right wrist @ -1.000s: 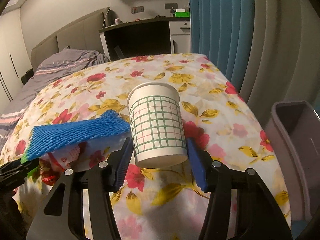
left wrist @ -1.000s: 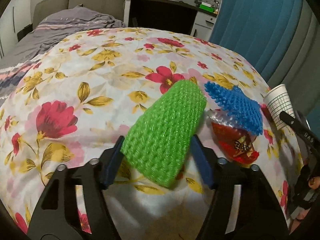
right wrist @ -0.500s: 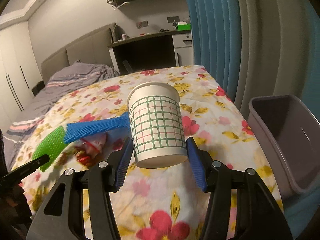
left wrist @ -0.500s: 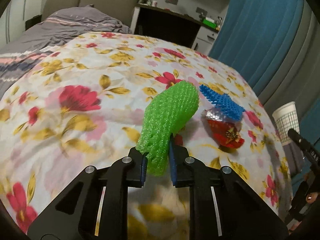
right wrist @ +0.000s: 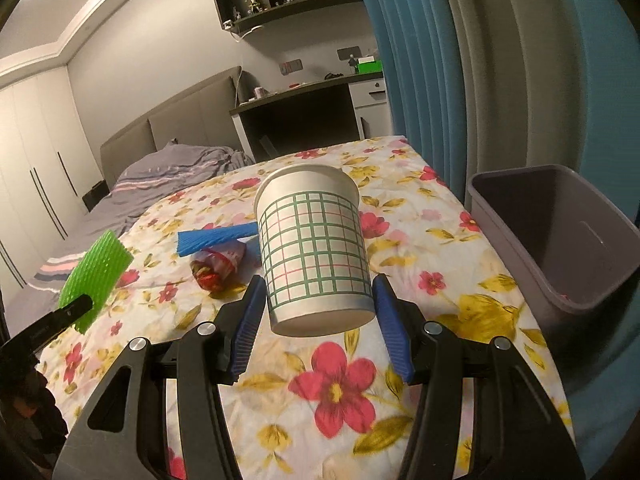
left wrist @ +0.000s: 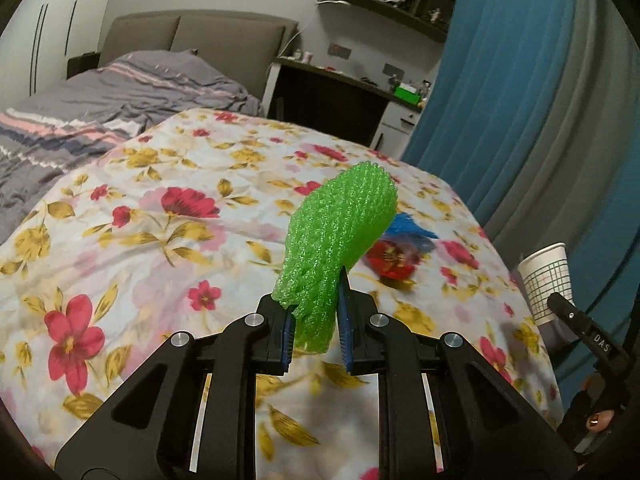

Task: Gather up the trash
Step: 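Carry the green mesh sleeve and grid cup over the grey bin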

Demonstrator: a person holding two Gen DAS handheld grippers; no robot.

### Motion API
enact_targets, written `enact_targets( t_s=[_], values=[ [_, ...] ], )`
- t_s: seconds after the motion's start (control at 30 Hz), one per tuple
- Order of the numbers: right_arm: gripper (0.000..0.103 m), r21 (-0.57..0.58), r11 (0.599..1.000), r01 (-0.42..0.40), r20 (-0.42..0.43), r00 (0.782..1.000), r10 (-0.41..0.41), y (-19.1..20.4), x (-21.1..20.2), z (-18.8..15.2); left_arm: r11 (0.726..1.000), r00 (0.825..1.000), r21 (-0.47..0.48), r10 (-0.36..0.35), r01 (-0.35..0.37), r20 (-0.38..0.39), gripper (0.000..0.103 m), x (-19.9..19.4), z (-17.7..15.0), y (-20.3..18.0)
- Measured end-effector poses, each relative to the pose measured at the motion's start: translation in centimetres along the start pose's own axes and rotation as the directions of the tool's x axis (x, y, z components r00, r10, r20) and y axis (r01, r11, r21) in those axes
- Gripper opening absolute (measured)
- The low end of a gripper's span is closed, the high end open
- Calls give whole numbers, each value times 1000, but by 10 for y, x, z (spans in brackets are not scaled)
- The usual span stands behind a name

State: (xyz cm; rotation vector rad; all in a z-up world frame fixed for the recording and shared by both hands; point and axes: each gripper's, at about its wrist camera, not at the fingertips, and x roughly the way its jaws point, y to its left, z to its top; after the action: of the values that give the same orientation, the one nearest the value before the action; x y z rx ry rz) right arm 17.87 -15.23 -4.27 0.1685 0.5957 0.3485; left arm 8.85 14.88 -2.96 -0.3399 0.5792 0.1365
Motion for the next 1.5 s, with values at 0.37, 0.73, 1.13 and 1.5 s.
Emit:
enact_targets(
  t_s=[0.37,0.73,1.13,1.5],
  values=[
    [54,22,1000,-2,40,999,1,-17,-34,-6,995,998,79,-67,67,6,17,-12,-9,-50],
    [54,48,999,6,74,997,-10,-31,-48,-4,980,991,147,-133,134,-20,17,0,-13,-99],
    [54,75,997,21,97,995,-28,-46,-55,-2,959,982,209,-185,191,-46,17,18,-11,-142],
    [54,109,992,59,130,989,-73,-68,-64,6,927,968,277,-240,253,-77,17,38,-9,-193]
  ],
)
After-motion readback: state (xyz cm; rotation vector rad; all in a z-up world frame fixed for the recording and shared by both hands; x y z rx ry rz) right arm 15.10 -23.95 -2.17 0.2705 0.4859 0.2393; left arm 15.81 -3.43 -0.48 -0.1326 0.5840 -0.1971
